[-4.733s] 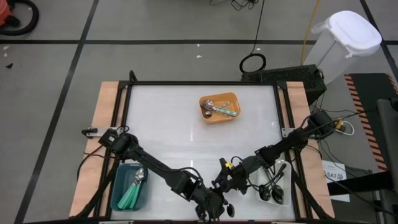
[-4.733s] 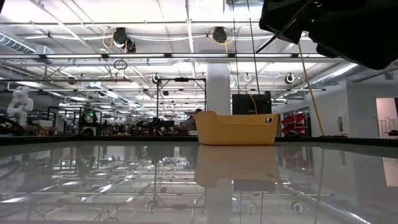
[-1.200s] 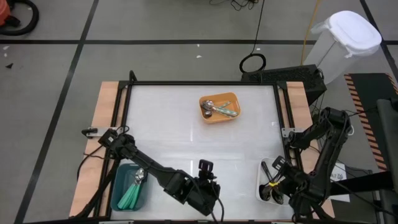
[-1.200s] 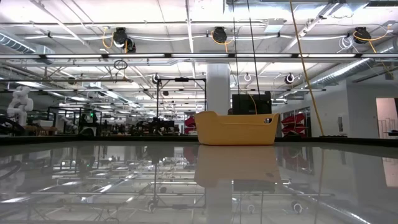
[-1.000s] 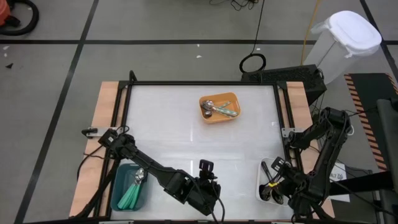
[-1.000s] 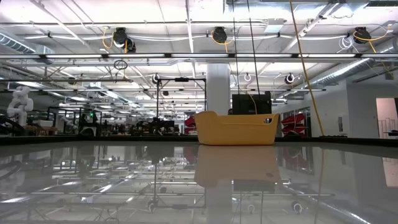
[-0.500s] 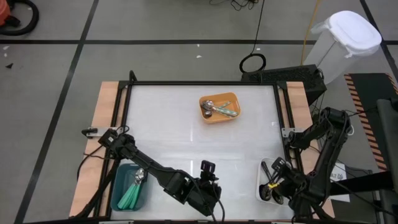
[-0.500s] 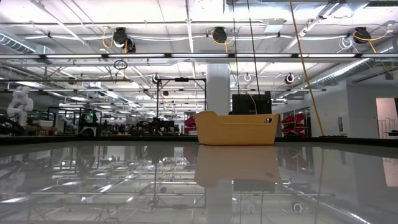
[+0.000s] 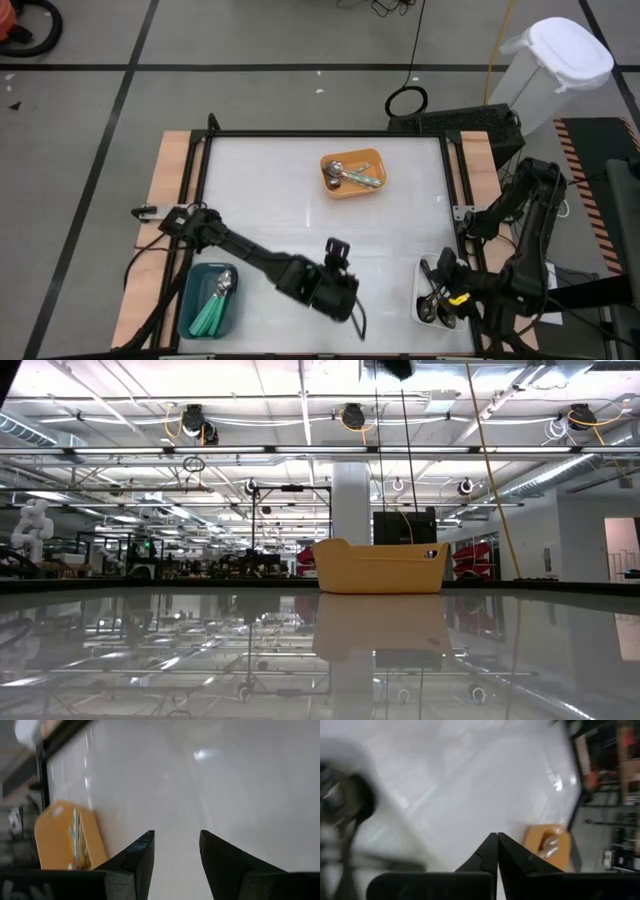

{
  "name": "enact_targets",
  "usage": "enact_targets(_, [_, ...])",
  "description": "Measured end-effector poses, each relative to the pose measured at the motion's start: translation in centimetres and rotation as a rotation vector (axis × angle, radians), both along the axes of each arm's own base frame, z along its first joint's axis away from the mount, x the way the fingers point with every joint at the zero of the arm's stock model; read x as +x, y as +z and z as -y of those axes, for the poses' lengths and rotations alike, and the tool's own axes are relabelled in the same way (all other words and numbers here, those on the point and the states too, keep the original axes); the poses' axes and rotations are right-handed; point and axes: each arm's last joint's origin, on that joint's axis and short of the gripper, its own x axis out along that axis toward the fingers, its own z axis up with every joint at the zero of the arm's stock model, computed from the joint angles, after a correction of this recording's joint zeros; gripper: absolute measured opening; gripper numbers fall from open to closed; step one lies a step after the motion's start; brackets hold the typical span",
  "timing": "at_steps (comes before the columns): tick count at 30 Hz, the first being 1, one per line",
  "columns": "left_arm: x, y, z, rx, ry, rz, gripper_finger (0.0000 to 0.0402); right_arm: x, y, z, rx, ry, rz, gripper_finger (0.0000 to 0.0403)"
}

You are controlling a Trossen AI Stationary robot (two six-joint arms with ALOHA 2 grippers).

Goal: Sort silverware by color (type)
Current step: Return to Home Position

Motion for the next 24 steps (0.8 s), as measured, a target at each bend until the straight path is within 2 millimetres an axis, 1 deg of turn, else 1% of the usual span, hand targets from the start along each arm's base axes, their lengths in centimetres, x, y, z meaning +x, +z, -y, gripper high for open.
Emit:
enact_targets(3, [0.2,-0.2,-1.6,-0.011,0.056,-0.047,0.0152,0.0,0.4,0.9,0.034,-0.009,0.13,0.0002])
enact_targets(5, [0.2,-0.4,-2.4,-0.012,0.074,-0.079,0.0139,-0.1,0.1,1.7,0.034,-0.01,0.194,0.0002])
enact_targets(9, [0.0,-0.6,-3.2,-0.007,0.081,-0.145,0.0098,0.1,-1.4,3.2,0.042,0.001,0.263,0.0001])
enact_targets(14, [-0.1,-0.9,-4.2,0.007,0.101,-0.187,0.0056,0.8,-3.4,4.6,0.108,0.012,0.34,0.0001])
enact_targets(17, [0.6,-2.5,-5.0,-0.023,0.087,-0.202,0.004,1.4,-4.0,5.2,0.177,0.024,0.399,0.0001])
enact_targets(21, [1.2,-6.0,-6.7,-0.081,0.08,-0.234,0.0031,2.1,-4.7,5.7,0.296,0.065,0.444,0.0001])
enact_targets(24, [0.9,-8.1,-8.1,-0.112,0.094,-0.218,0.003,2.5,-5.5,6.1,0.356,0.087,0.463,0.0001])
